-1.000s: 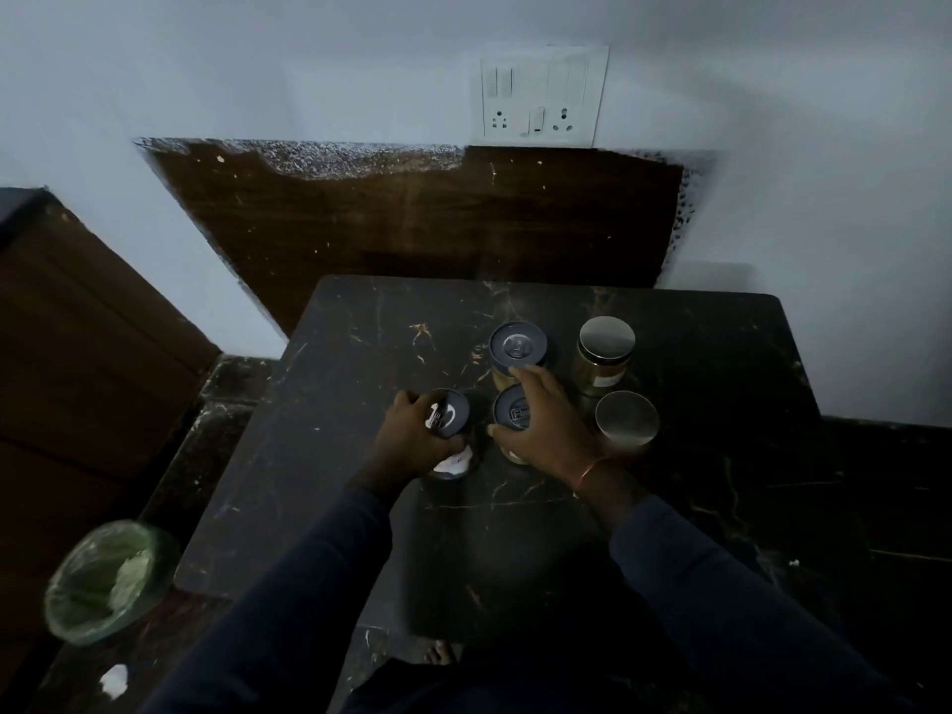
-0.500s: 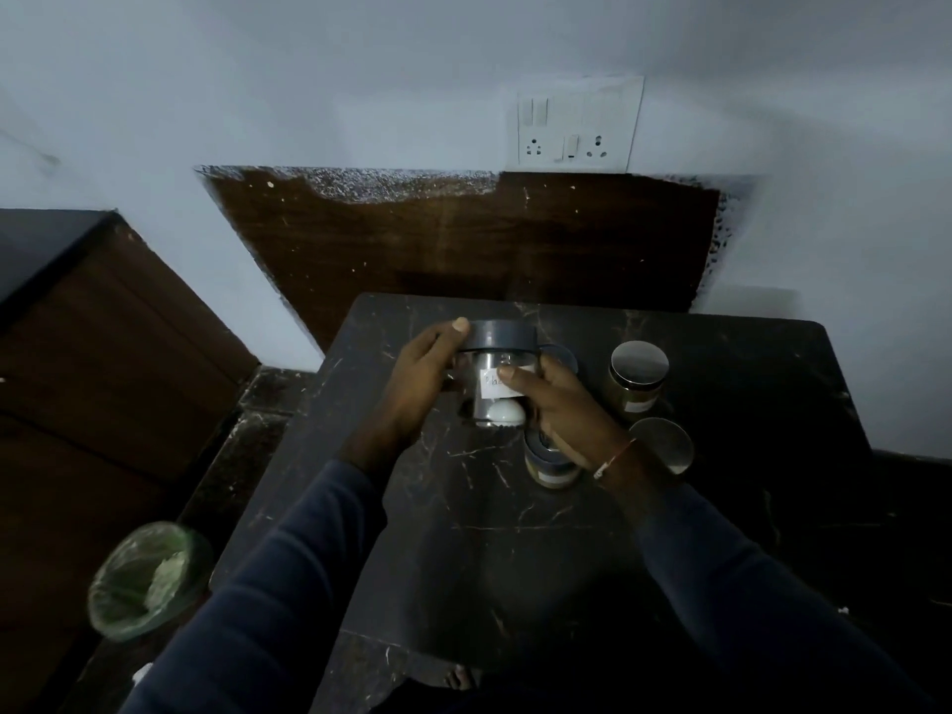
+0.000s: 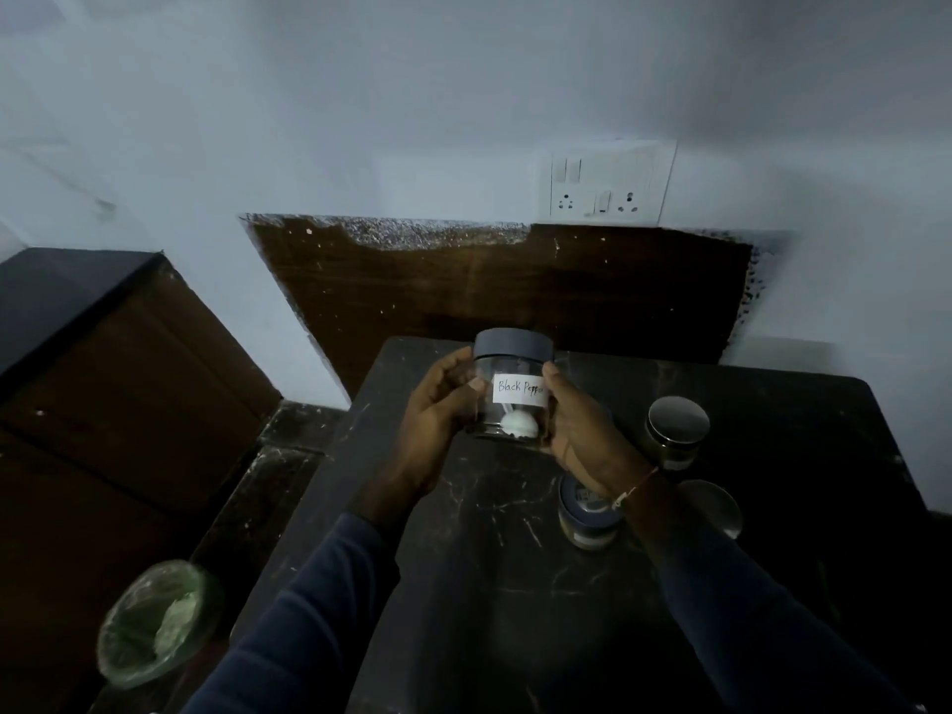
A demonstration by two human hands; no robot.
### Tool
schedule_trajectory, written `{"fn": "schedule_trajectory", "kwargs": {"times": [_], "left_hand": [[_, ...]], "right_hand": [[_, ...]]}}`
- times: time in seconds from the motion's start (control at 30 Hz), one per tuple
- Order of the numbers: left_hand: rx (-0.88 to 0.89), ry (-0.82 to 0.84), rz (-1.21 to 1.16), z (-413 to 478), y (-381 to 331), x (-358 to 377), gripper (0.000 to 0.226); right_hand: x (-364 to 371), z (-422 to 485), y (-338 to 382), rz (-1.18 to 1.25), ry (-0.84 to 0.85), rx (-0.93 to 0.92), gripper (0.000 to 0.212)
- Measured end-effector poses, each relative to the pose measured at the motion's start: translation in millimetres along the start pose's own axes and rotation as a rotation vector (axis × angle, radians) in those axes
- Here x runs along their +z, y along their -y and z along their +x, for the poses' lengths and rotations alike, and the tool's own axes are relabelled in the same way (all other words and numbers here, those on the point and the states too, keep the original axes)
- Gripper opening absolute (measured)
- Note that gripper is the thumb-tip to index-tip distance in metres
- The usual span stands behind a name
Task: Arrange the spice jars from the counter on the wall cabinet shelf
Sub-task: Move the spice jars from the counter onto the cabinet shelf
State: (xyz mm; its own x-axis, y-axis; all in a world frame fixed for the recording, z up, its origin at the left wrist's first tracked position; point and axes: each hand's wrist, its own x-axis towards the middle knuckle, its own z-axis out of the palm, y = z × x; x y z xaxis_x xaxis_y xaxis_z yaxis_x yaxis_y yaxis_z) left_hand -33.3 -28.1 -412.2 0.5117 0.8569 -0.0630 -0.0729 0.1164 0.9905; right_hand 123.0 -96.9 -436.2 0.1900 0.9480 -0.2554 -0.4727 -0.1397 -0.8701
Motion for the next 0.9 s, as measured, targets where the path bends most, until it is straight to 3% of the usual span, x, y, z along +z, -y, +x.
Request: {"fn": "schedule_trajectory", "kwargs": {"times": [0.23,0.4,0.47,0.57,0.7,0.83,0.9], "left_hand": [[0.021,0.084,0.043,24.2,-19.6,-29.5,0.052],[-0.134,0.147,0.291,38.1,9.7,-45.2,0.097],[-0.167,0.151,0.369,34.7,34.0,-43.5,0.105],[-0.109,0.114,0.485,26.7,75.5,-35.8,0.103],[-0.079,0.098,0.546,18.0,112.0,-23.8,0.102],[-0.03,0.082,0.635,19.8,130.7,-19.7,0.099],[-0.037,0.086,0.643,20.1,137.2,-17.6,0.095]], "right_hand": [[24.2,24.6,23.1,-0.205,-0.002,-0.094,0.032],[29.2,22.9,12.8,-0.52,-0.001,0.01,0.029],[16.3,19.2,3.3,-0.628,-0.009,0.074,0.034],[-27.6,20.0,-1.5,-0.782,-0.256,0.073,0.051],[-94.3,24.7,4.3,-1.082,-0.672,0.022,0.058],[-146.4,33.5,-4.7,-1.423,-0.695,0.188,0.094],[-160.1,38.6,-8.6,-1.394,-0.669,0.25,0.096]]}}
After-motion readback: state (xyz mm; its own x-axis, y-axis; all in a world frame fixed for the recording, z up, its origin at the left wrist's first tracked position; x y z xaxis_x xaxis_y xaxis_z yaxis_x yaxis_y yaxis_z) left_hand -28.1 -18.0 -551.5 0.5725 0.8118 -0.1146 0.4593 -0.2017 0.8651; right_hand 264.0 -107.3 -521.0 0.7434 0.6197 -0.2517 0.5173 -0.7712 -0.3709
